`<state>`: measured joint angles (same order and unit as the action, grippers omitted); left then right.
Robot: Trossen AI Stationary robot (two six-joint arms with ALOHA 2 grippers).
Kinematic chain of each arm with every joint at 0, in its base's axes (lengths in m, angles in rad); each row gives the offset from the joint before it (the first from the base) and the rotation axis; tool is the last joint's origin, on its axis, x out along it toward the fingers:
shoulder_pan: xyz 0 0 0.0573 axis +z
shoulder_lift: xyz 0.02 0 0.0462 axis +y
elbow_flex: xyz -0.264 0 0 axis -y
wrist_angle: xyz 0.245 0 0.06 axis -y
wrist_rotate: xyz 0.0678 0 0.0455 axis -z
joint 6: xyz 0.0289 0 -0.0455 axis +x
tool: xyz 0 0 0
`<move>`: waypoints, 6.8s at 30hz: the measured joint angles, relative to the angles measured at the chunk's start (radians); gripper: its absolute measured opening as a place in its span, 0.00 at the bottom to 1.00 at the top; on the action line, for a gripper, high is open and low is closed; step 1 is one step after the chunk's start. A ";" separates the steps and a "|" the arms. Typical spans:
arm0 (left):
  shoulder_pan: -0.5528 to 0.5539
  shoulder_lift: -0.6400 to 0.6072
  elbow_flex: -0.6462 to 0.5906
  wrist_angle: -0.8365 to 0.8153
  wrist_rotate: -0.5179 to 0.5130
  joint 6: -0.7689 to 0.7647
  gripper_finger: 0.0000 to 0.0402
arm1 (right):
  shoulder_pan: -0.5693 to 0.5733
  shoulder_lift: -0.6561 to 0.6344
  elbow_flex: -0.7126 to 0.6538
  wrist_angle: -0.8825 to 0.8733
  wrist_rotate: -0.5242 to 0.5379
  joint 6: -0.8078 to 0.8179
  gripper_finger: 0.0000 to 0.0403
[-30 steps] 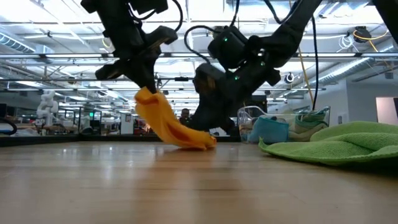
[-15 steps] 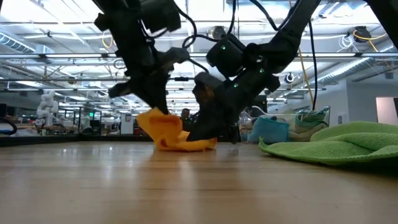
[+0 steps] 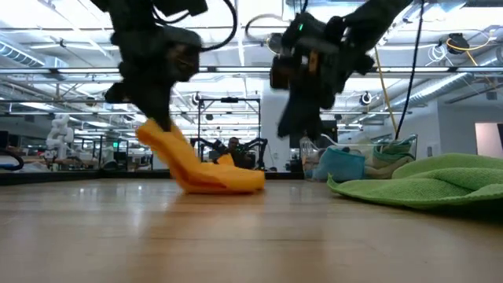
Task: Fold microfiber towels
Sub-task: Fold the yellow microfiber towel
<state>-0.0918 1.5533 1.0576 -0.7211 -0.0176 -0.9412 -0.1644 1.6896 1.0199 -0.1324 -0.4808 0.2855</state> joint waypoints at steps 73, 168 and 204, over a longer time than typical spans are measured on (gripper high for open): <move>-0.069 -0.016 -0.029 -0.076 -0.546 0.654 0.01 | -0.025 0.290 0.438 -0.063 0.076 -0.368 0.02; -0.142 0.009 -0.116 0.287 -0.588 0.747 0.01 | 0.213 -0.163 -0.228 0.279 0.437 0.189 0.30; -0.280 0.110 -0.117 0.369 -0.437 0.823 0.02 | 0.145 0.233 -0.225 0.712 0.497 0.458 0.00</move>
<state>-0.3713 1.6636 0.9409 -0.3526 -0.4545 -0.1179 -0.0192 1.9221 0.7952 0.5792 0.0164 0.7437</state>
